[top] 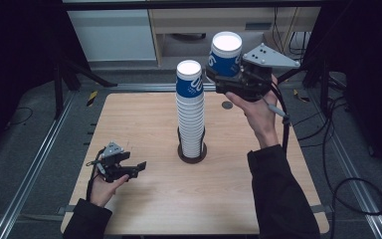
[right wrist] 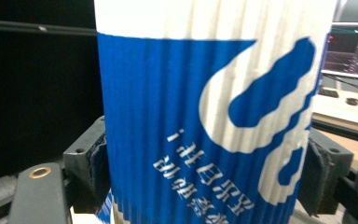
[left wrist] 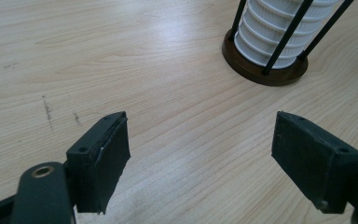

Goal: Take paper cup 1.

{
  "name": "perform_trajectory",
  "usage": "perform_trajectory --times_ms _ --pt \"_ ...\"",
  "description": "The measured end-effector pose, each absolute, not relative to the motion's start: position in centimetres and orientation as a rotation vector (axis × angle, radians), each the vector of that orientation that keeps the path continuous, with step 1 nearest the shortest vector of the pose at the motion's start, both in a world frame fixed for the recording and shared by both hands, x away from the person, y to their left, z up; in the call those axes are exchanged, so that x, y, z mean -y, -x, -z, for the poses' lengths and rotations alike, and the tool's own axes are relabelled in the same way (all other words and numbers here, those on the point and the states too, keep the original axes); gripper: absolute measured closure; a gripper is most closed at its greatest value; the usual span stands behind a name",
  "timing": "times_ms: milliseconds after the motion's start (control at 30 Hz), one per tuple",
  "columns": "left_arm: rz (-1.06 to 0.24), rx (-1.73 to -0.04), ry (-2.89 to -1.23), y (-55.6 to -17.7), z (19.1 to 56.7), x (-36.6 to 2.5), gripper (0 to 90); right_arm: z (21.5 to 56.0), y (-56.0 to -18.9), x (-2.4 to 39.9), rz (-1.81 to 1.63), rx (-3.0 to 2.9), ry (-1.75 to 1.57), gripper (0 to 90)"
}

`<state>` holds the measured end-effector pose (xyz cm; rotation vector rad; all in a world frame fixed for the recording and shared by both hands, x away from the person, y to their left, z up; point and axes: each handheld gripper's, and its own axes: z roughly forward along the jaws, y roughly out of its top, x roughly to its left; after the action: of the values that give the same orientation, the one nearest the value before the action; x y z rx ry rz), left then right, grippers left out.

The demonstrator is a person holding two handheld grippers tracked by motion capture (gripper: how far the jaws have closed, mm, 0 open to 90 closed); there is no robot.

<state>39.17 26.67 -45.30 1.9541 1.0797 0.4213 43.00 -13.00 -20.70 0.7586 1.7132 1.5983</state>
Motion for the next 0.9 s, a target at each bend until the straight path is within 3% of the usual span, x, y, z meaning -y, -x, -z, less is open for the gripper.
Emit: perform_trajectory --times_ms 900 --pt "-0.401 -1.052 -1.959 -38.9 44.8 -26.3 18.1 29.8 -40.4 18.5 -1.507 -1.889 -0.83 20.5"
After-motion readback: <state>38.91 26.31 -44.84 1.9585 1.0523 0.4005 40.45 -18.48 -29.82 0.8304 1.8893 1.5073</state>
